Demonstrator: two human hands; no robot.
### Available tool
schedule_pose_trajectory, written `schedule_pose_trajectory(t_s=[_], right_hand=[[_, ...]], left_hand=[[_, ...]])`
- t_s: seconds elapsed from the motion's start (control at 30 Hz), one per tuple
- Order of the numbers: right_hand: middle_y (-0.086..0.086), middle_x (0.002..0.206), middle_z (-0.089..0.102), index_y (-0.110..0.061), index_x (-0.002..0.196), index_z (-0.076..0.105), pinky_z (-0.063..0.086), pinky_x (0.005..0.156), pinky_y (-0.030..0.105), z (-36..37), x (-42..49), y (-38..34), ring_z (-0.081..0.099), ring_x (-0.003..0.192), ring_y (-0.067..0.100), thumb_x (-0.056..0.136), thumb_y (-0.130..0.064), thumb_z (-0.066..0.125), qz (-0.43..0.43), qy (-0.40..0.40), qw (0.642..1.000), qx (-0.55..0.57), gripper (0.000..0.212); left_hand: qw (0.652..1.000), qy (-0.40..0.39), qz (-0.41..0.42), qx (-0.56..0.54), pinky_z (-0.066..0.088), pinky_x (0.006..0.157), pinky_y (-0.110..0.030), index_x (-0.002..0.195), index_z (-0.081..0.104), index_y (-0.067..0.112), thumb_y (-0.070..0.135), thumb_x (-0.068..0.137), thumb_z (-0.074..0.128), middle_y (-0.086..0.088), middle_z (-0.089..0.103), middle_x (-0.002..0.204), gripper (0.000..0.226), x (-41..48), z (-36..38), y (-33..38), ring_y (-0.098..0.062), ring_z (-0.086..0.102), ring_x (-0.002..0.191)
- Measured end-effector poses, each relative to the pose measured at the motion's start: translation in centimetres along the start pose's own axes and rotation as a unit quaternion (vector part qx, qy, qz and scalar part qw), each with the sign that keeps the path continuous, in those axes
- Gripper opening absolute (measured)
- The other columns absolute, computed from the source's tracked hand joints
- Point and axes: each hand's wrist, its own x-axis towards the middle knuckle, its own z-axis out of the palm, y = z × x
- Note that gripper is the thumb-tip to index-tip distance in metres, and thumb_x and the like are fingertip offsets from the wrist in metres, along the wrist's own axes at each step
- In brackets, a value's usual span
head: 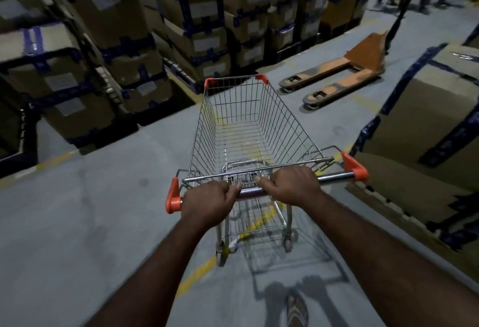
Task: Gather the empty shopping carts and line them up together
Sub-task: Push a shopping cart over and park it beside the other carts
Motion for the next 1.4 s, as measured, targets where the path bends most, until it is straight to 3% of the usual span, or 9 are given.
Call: schedule_pose_trajectory(t_s=[0.17, 0.4, 0.57, 0.7, 1.03, 1.23, 1.4], right_hand=[[0.000, 0.066, 0.058, -0.017, 0.077, 0.072, 0.040, 0.069, 0.032, -0.2, 6.2, 4.2, 0.060, 0.072, 0.024, 0.094, -0.075, 0.017, -0.061, -0.006, 0.998, 0.014, 0.081], [0.003, 0.079, 0.069, -0.020, 0.088, 0.074, 0.046, 0.074, 0.033, -0.4, 13.9, 8.1, 0.067, 0.083, 0.026, 0.095, -0.074, 0.017, -0.135, -0.002, 0.991, 0.017, 0.079], [0.002, 0.074, 0.065, -0.020, 0.087, 0.074, 0.043, 0.070, 0.032, -0.3, 20.3, 9.6, 0.067, 0.081, 0.025, 0.094, -0.076, 0.016, -0.166, 0.000, 0.986, 0.014, 0.080], [0.003, 0.079, 0.069, -0.019, 0.088, 0.074, 0.040, 0.068, 0.032, -0.1, 26.2, 10.1, 0.067, 0.082, 0.026, 0.093, -0.075, 0.016, -0.173, 0.016, 0.985, 0.015, 0.081], [-0.004, 0.066, 0.062, -0.021, 0.079, 0.073, 0.037, 0.062, 0.029, -0.1, 43.0, 9.3, 0.058, 0.066, 0.018, 0.091, -0.078, 0.003, -0.177, 0.003, 0.984, -0.002, 0.091], [-0.004, 0.066, 0.060, -0.021, 0.082, 0.072, 0.034, 0.061, 0.029, -0.9, 51.6, 9.7, 0.057, 0.066, 0.016, 0.094, -0.076, 0.012, -0.184, -0.017, 0.983, -0.005, 0.083], [-0.006, 0.065, 0.057, -0.024, 0.077, 0.067, 0.034, 0.061, 0.027, -1.3, 58.1, 12.3, 0.052, 0.063, 0.011, 0.097, -0.072, 0.020, -0.196, -0.031, 0.980, -0.001, 0.070]], left_hand=[[0.997, 0.018, -0.073, 0.017, 0.046, 0.067, -0.030, 0.084, 0.065, 0.025, 0.072, 0.097, 0.016, 0.006, 0.063, 0.079, 0.069, 5.3, 0.4, 1.9, -0.017, 0.065, 0.079], [0.991, 0.016, -0.135, 0.013, 0.046, 0.072, -0.031, 0.087, 0.068, 0.028, 0.072, 0.097, 0.019, 0.006, 0.069, 0.082, 0.067, 11.8, 0.3, 2.9, -0.018, 0.067, 0.083], [0.986, 0.016, -0.166, 0.007, 0.049, 0.075, -0.032, 0.087, 0.068, 0.028, 0.071, 0.097, 0.020, 0.004, 0.070, 0.082, 0.065, 17.2, 0.2, 2.1, -0.019, 0.068, 0.084], [0.983, 0.023, -0.181, 0.005, 0.046, 0.074, -0.032, 0.087, 0.068, 0.028, 0.071, 0.097, 0.022, 0.005, 0.067, 0.079, 0.064, 22.1, 0.1, 0.4, -0.018, 0.066, 0.082], [0.981, 0.045, -0.187, 0.001, 0.043, 0.069, -0.031, 0.087, 0.066, 0.028, 0.070, 0.098, 0.022, 0.006, 0.066, 0.084, 0.061, 36.3, -0.5, -7.5, -0.017, 0.065, 0.081], [0.981, 0.018, -0.184, -0.055, 0.047, 0.071, -0.032, 0.085, 0.061, 0.027, 0.067, 0.100, 0.025, 0.007, 0.061, 0.080, 0.056, 43.9, -1.3, -10.6, -0.016, 0.060, 0.077], [0.982, -0.019, -0.170, -0.082, 0.044, 0.074, -0.035, 0.097, 0.059, 0.026, 0.062, 0.102, 0.027, 0.001, 0.063, 0.097, 0.049, 49.4, -1.4, -10.9, -0.020, 0.058, 0.089]])
